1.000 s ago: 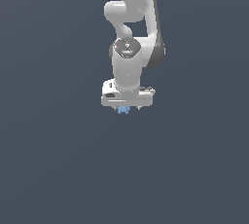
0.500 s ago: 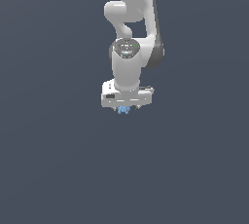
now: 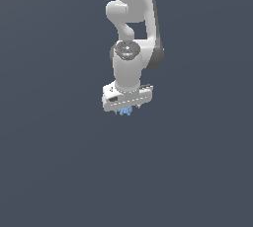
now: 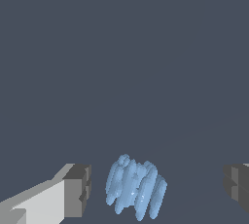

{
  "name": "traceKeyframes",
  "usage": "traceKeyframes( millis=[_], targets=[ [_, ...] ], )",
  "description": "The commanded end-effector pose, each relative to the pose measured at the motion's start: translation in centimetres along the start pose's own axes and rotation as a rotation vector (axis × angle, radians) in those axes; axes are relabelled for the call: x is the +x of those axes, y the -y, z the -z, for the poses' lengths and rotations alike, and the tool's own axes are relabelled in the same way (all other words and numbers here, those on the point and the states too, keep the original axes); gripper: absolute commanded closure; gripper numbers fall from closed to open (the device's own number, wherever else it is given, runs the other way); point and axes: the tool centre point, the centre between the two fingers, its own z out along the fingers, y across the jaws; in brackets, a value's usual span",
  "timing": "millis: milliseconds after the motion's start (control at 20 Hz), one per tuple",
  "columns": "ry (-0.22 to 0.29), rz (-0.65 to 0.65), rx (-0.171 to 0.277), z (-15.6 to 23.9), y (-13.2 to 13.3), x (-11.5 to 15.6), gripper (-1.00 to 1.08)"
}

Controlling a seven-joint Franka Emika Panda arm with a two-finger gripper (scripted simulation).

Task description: Pick up the object and move it to a goal position.

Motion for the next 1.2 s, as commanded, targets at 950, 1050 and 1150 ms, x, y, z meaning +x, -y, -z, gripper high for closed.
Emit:
traceKeyframes(
  millis=[950,1050,1150],
  targets=[
    [0.001,0.580,-0.009,-2.6,-0.1,-3.2,-0.92],
    [0.001,0.634,-0.010,-2.8,-0.1,-3.5,-0.92],
    [0.001,0.689,-0.010,-3.0,-0.1,-3.8,-0.92]
  ],
)
